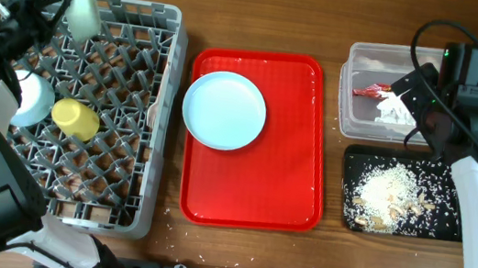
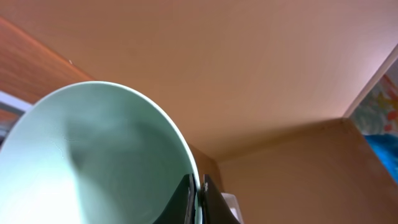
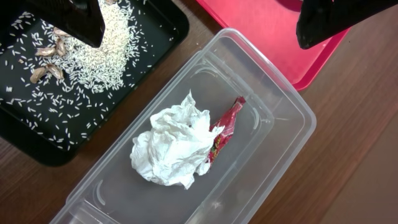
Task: Sort waste into correct bins and load items into the dishwasher rack
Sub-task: 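Lower the green bowl into the rack and release it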
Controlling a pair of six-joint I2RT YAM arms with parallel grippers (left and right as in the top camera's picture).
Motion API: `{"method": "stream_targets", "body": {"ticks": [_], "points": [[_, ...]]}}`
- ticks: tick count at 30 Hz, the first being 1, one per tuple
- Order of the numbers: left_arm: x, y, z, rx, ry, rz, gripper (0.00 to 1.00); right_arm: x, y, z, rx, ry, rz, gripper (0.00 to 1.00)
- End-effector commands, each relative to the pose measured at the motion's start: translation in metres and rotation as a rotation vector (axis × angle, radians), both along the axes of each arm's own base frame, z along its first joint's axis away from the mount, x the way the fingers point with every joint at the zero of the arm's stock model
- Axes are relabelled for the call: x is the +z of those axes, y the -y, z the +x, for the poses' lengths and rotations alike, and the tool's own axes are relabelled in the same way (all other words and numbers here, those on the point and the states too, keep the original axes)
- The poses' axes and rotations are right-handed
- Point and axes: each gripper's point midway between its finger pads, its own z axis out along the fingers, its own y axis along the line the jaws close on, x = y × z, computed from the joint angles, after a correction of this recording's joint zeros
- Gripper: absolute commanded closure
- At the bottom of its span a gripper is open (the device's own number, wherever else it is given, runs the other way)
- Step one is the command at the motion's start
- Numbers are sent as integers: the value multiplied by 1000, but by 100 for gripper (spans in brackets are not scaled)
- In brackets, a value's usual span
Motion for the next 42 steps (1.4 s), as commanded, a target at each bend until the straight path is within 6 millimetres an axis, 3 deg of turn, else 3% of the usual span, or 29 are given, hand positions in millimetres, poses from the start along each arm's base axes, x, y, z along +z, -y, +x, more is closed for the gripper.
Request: {"method": "stream_targets", "body": {"ticks": [1, 3, 7, 11, 15, 19, 23, 25, 32, 37, 42], "points": [[-3, 7, -3, -43, -45, -49, 96, 8, 4, 0, -17, 24, -15, 0], [-6, 6, -3, -34, -54, -49, 96, 8, 4, 0, -17, 24, -14, 0], [-39, -16, 0, 80, -175, -63, 96, 8, 4, 0, -18, 25, -14, 0], [-43, -35, -7, 126, -189, -75, 94, 8, 4, 0, -18, 25, -14, 0], [-43, -42, -8, 140, -188, -76, 92, 8, 4, 0, -18, 25, -14, 0], [-41, -35, -9, 116, -206, -110, 96, 8, 4, 0, -18, 25, -14, 0], [-41, 2, 1, 39, -222, -117, 96, 8, 4, 0, -18, 25, -14, 0], [-45, 10, 9, 53, -211, -73, 96, 8, 4, 0, -18, 25, -14, 0], [-52, -12, 10, 138, -203, -13, 96, 7, 4, 1, -18, 23, -14, 0], [-77, -23, 6, 201, -277, 49, 96, 7, 4, 1, -18, 21, -14, 0], [-77, -46, 0, 254, -278, 42, 93, 6, 4, 1, -18, 19, -15, 0]]}}
